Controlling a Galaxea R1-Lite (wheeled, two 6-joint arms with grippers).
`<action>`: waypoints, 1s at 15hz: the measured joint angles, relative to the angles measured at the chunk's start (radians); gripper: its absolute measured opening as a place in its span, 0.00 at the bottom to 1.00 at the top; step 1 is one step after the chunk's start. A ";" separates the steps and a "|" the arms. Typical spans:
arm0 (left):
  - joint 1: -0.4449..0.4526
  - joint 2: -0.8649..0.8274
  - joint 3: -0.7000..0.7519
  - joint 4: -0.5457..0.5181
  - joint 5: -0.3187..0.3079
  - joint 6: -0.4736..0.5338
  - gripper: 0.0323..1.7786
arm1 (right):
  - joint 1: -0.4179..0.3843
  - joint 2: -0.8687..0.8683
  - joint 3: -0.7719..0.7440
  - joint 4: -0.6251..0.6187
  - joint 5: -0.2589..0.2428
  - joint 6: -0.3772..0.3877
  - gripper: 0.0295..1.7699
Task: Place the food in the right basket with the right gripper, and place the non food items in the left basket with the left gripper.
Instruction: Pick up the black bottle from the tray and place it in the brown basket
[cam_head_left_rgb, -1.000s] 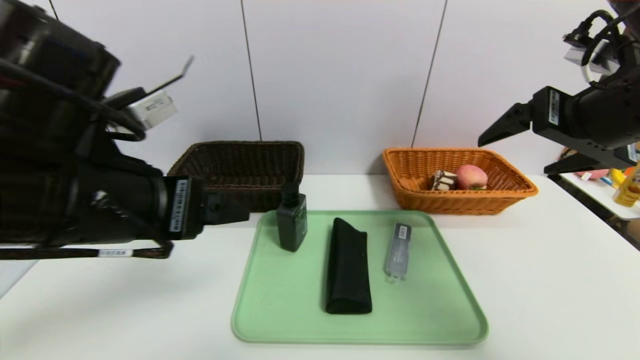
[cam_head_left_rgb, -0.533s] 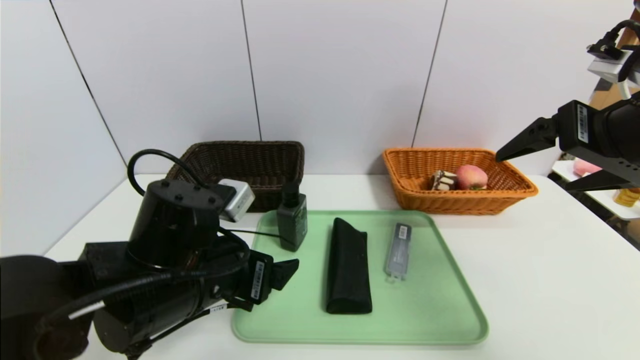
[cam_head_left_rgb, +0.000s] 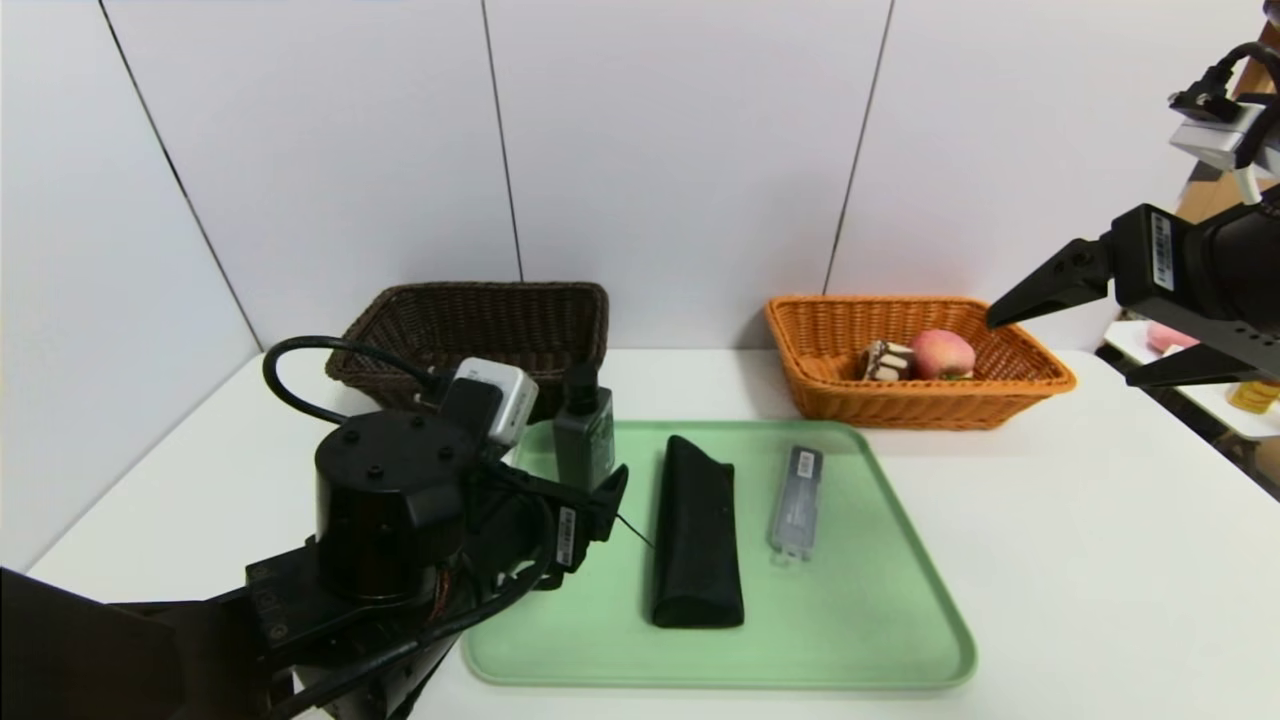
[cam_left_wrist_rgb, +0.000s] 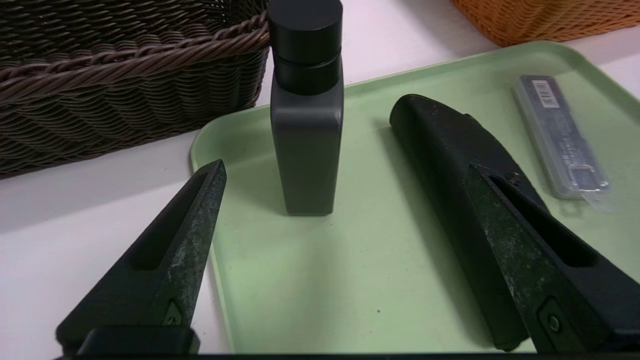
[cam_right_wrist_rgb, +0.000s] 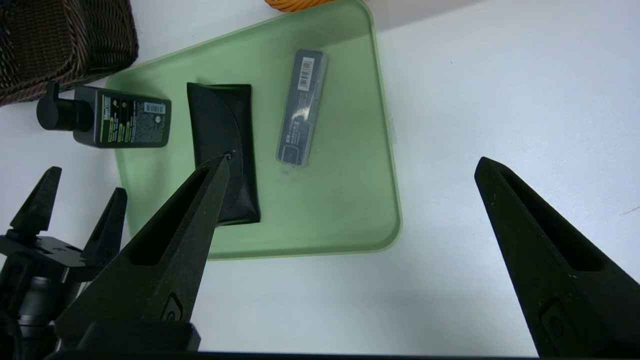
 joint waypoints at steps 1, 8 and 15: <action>0.000 0.017 0.001 -0.007 0.010 0.003 0.95 | 0.002 0.000 0.000 0.000 0.001 0.000 0.96; 0.015 0.119 -0.010 -0.087 0.036 0.040 0.95 | 0.007 -0.003 0.017 0.000 0.023 0.000 0.96; 0.062 0.227 -0.060 -0.217 0.032 0.080 0.95 | 0.009 0.003 0.035 -0.025 0.034 -0.006 0.96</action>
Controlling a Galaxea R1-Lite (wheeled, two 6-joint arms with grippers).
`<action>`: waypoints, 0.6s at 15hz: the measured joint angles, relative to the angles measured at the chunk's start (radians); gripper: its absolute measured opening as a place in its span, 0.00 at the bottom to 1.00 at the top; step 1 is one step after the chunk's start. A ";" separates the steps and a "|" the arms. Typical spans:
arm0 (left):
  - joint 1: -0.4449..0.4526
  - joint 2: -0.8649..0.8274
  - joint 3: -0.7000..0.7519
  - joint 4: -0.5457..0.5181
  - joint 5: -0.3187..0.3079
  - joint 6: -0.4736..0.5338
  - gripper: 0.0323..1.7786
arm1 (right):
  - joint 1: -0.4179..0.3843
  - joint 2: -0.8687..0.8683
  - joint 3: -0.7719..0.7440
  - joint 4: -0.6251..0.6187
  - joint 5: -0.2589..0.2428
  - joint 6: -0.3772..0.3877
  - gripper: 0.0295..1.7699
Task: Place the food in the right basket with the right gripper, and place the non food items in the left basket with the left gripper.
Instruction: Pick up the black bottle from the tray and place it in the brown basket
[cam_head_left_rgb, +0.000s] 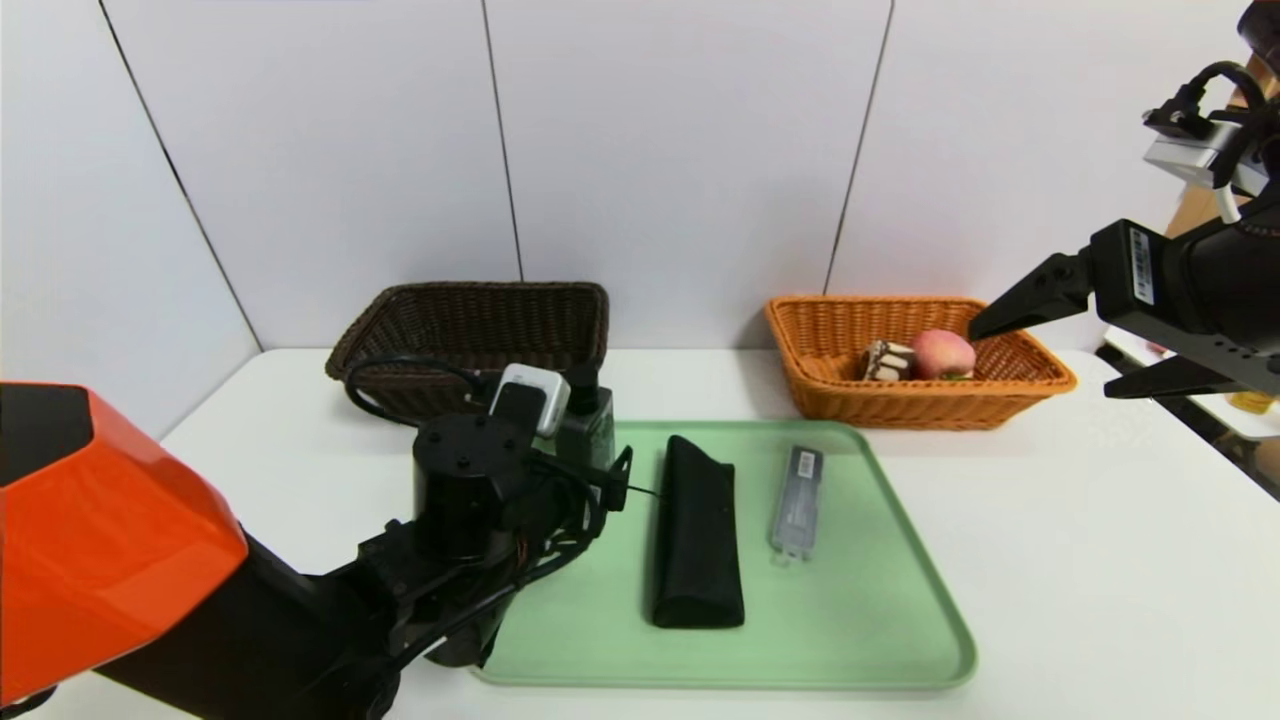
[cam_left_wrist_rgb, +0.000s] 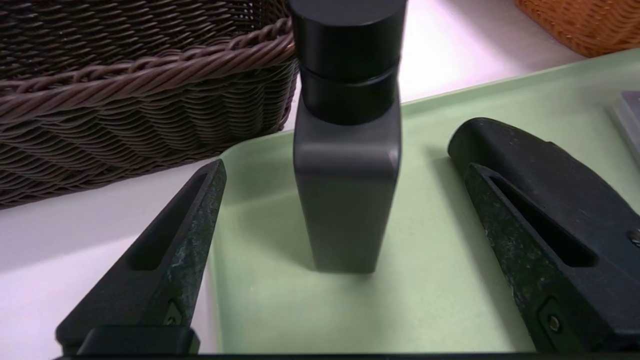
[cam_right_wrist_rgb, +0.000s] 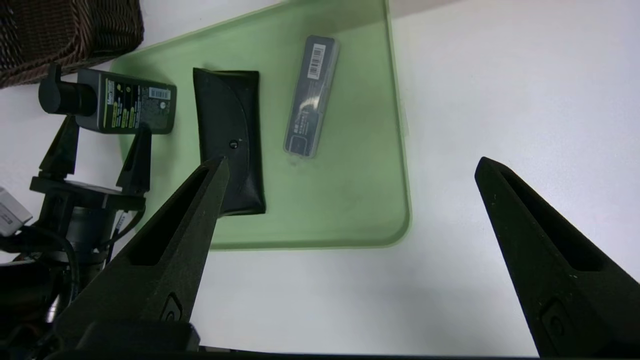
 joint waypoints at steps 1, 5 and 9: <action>0.002 0.013 -0.008 0.000 -0.001 0.000 0.95 | 0.000 0.001 0.000 -0.001 0.000 -0.002 0.96; 0.018 0.053 -0.046 0.001 -0.011 0.016 0.95 | -0.001 0.011 0.001 -0.002 0.000 -0.007 0.96; 0.030 0.070 -0.071 0.005 -0.029 0.021 0.95 | -0.002 0.026 0.036 -0.101 -0.009 -0.128 0.96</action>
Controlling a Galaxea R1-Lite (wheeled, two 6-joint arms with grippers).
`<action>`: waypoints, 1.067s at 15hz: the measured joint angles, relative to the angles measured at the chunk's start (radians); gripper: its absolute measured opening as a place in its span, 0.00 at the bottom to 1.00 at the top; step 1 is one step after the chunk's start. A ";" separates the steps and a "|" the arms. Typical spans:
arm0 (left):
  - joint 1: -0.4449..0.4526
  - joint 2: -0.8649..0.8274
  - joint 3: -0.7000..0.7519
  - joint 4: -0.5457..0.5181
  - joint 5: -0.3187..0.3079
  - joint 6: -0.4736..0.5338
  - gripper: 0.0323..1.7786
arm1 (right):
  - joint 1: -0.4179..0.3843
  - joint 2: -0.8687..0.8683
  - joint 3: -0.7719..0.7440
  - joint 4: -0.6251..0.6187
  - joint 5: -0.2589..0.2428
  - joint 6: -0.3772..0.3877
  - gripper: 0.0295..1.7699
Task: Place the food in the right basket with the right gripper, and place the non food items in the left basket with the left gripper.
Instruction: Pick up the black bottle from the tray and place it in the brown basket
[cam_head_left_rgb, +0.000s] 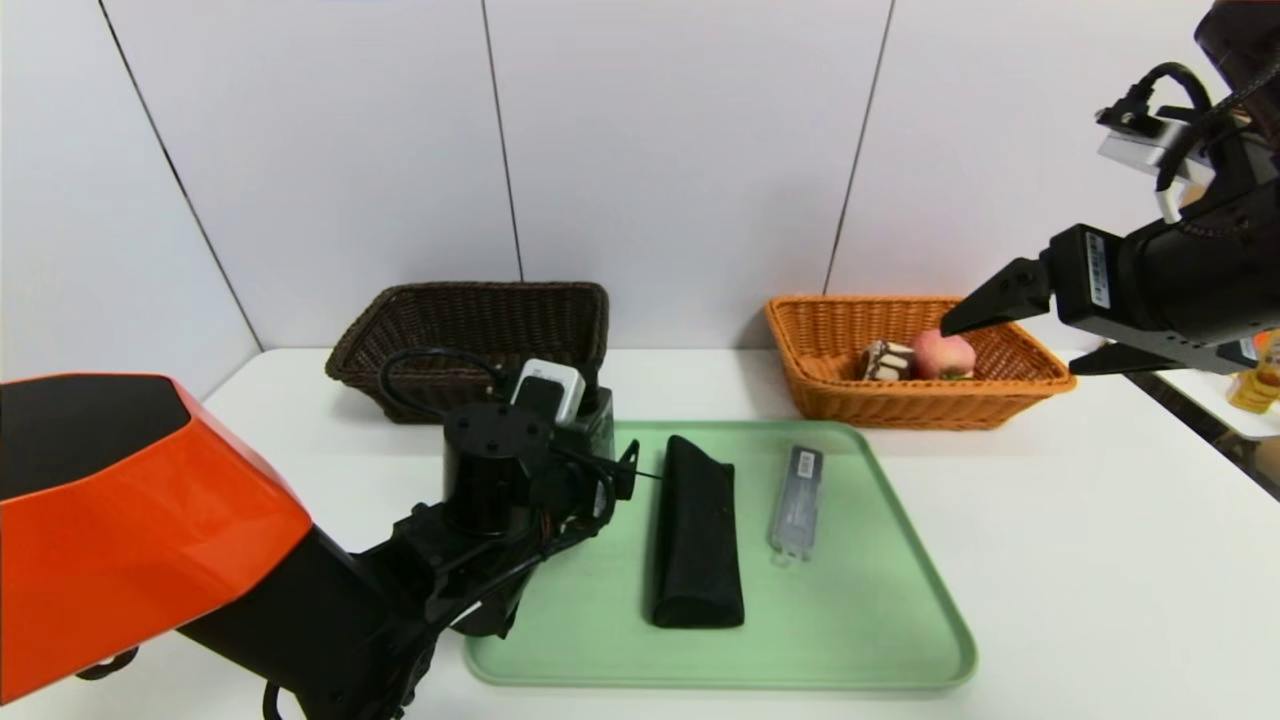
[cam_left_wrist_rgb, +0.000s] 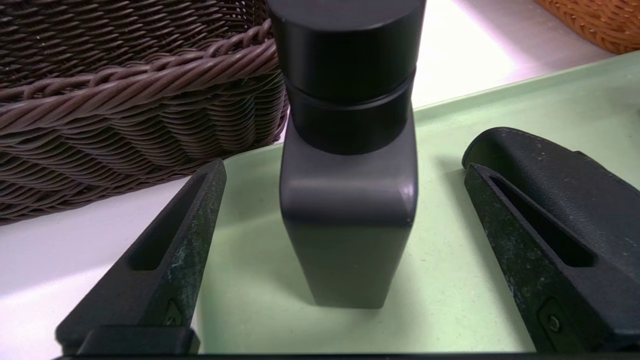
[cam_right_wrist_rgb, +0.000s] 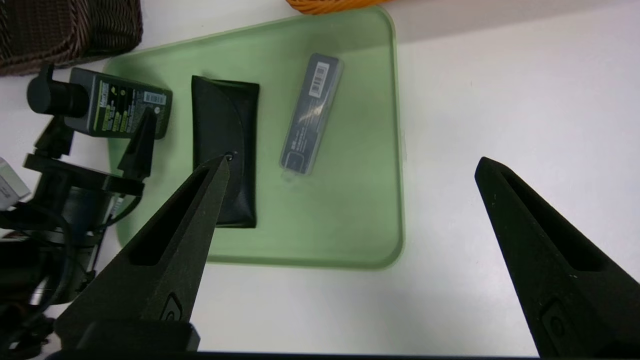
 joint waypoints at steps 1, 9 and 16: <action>0.001 0.003 -0.002 0.000 -0.001 0.001 0.95 | -0.001 0.000 0.029 -0.035 -0.003 -0.069 0.96; 0.001 0.021 -0.029 0.001 -0.016 0.014 0.95 | -0.018 -0.008 0.203 -0.302 -0.011 -0.432 0.96; 0.005 0.032 -0.047 -0.001 -0.017 0.013 0.83 | -0.018 -0.029 0.269 -0.304 -0.013 -0.430 0.96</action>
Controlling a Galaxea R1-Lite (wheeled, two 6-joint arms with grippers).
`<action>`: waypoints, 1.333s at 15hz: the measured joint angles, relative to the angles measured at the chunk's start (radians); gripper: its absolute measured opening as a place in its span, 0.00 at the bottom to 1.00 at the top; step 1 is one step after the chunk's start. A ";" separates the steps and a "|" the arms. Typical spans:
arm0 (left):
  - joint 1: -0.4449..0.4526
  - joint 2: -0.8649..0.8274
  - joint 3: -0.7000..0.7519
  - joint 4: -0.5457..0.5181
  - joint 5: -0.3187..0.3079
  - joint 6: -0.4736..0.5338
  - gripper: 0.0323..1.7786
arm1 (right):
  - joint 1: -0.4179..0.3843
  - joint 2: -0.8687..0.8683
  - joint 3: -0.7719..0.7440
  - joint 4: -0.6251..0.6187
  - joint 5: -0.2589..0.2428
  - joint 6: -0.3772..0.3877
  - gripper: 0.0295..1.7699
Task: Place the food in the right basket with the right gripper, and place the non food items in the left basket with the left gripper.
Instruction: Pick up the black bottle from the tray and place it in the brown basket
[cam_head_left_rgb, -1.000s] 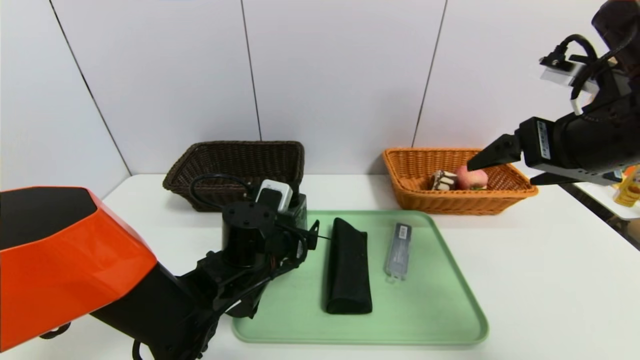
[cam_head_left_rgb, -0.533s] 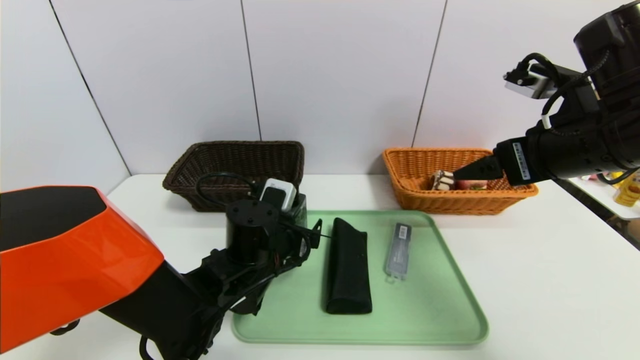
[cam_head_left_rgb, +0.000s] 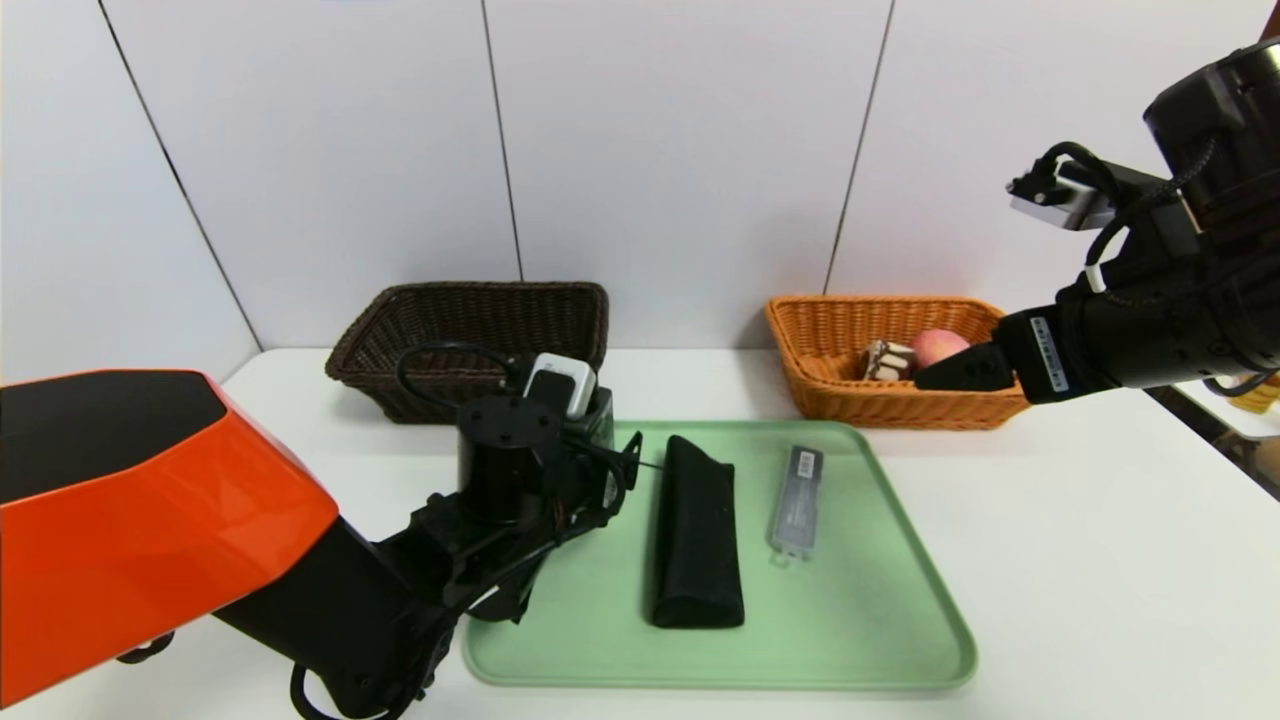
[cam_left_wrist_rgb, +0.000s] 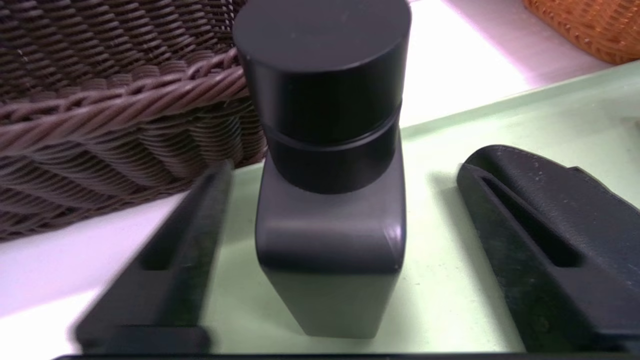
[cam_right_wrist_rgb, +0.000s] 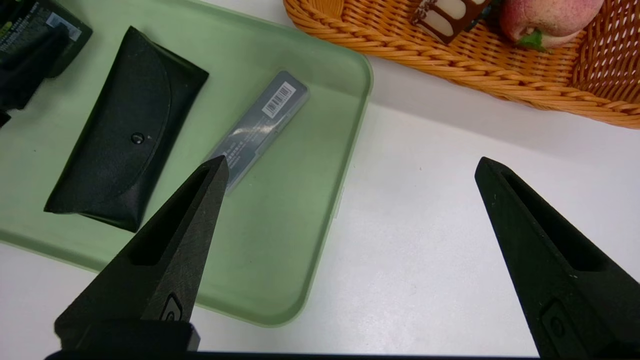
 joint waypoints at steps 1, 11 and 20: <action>0.002 0.001 0.000 0.000 -0.002 0.000 0.73 | 0.000 -0.004 0.005 0.000 0.000 0.000 0.96; 0.003 -0.021 0.006 0.010 -0.027 0.000 0.33 | 0.000 -0.041 0.051 0.001 0.003 0.003 0.96; -0.071 -0.284 -0.132 0.308 -0.118 -0.085 0.33 | -0.004 -0.064 0.077 0.002 0.004 0.035 0.96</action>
